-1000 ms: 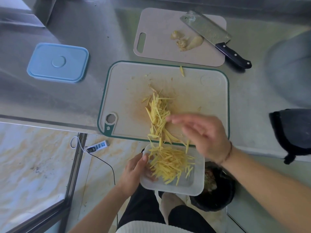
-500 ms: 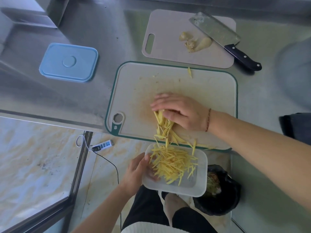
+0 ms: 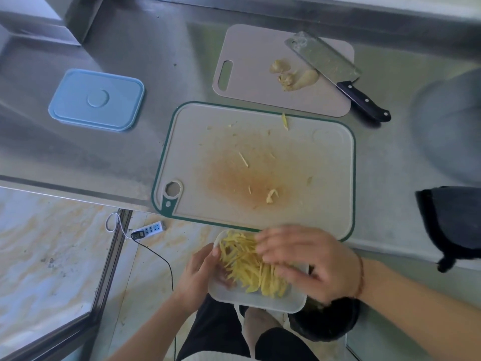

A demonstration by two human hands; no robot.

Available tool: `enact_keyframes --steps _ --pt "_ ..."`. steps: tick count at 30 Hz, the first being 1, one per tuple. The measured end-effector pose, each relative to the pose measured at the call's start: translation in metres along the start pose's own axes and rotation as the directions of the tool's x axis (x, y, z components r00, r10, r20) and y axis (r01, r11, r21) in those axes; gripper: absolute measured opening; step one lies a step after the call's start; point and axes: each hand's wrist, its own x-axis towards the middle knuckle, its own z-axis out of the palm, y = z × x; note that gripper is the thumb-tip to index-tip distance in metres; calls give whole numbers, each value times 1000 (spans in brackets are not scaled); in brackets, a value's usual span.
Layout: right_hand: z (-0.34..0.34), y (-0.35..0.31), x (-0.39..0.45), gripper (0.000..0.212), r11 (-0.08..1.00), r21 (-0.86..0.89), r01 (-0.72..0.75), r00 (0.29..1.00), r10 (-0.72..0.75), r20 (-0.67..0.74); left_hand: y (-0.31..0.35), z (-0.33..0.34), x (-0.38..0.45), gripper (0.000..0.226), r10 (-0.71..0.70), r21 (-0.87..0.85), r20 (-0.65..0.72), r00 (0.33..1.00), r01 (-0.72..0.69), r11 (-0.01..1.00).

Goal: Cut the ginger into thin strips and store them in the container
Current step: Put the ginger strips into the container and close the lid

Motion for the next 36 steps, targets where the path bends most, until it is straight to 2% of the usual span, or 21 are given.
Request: enact_keyframes --steps 1,3,4,6,9,11,14,17,20,22,25,28,30,33,36 --pt "-13 4 8 21 1000 -27 3 998 -5 -67 0 0 0 57 1 -12 2 1000 -1 1000" --pt "-45 25 30 29 977 -205 -62 985 26 -172 -2 0 1 71 5 -17 -7 1000 -5 1000" --pt "-61 41 42 35 944 -305 -127 977 65 -205 -3 -1 2 76 7 -12 -13 1000 -8 1000" --pt "-86 70 66 50 862 -417 -287 951 204 -234 -5 -1 2 70 -2 -6 -30 1000 2 1000" --pt "-97 99 93 78 744 -502 -441 888 444 -121 -5 -1 2 53 -17 7 -38 999 17 1000" --pt "-93 105 98 87 679 -620 -393 877 479 -32 -4 0 2 51 -27 26 -44 999 28 999" --pt "-84 95 83 87 705 -668 -238 914 395 91 -1 1 -1 57 -13 40 -42 999 15 999" --pt "-72 78 56 76 789 -601 -128 930 306 204 0 3 -3 35 -9 57 -60 998 13 998" --pt "-60 65 37 68 863 -503 -43 944 200 262 6 5 -5 31 -40 106 -35 999 44 993" --pt "-62 64 33 62 906 -413 -94 971 175 162 4 5 -2 44 -28 75 -41 999 31 997" --pt "-70 66 31 63 926 -265 -270 962 250 -109 4 1 -1 70 0 41 -59 998 2 999" --pt "-67 68 31 61 909 -286 -303 948 257 -188 0 -1 1 90 16 58 -53 998 -13 998" --pt "-56 62 31 54 919 -321 -230 971 192 -144 -1 -2 1 85 8 72 -70 997 -3 997" --pt "-36 53 28 52 913 -404 -54 996 78 45 2 1 -1 71 0 58 -65 998 4 998" --pt "-17 40 20 53 917 -398 -1 980 81 183 2 2 -1 69 5 58 -52 999 -2 998"
